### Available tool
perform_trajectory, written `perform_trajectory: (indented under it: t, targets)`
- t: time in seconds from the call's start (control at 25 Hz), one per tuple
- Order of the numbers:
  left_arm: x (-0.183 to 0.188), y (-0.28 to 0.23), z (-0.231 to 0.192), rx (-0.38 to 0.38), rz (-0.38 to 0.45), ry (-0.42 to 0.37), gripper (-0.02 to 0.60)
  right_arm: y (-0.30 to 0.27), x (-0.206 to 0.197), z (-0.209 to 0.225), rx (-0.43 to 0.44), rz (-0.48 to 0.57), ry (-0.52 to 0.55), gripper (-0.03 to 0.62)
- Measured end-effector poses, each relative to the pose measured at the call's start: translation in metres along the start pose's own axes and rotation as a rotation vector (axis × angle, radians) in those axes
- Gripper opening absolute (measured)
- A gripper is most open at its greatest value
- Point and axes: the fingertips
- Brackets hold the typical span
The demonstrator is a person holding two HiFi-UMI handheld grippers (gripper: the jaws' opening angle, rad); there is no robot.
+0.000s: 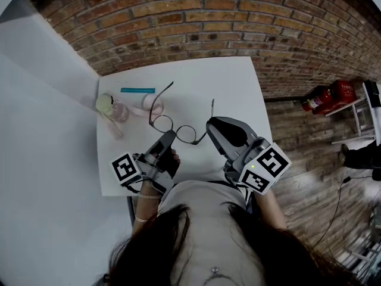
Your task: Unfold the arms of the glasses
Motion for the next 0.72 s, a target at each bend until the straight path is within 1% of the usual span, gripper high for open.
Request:
perform_trajectory:
  t: [0.28, 0.72]
  targets:
    - [-0.0018, -0.0006, -0.0035, 0.026, 0.001, -0.027, 0.025, -0.0028, -0.0008, -0.0052, 0.018, 0.0, 0.009, 0.04]
    - [0.0001, 0.0001, -0.0049, 0.027, 0.01, -0.023, 0.023, -0.0036, -0.0012, -0.0077, 0.032, -0.001, 0.018, 0.053]
Point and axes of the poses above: the fingertips, and each gripper's own axes: y backward along the fingers, z to its right, x out of its top, and after that the axes turned 12 degrees about x, right-handed
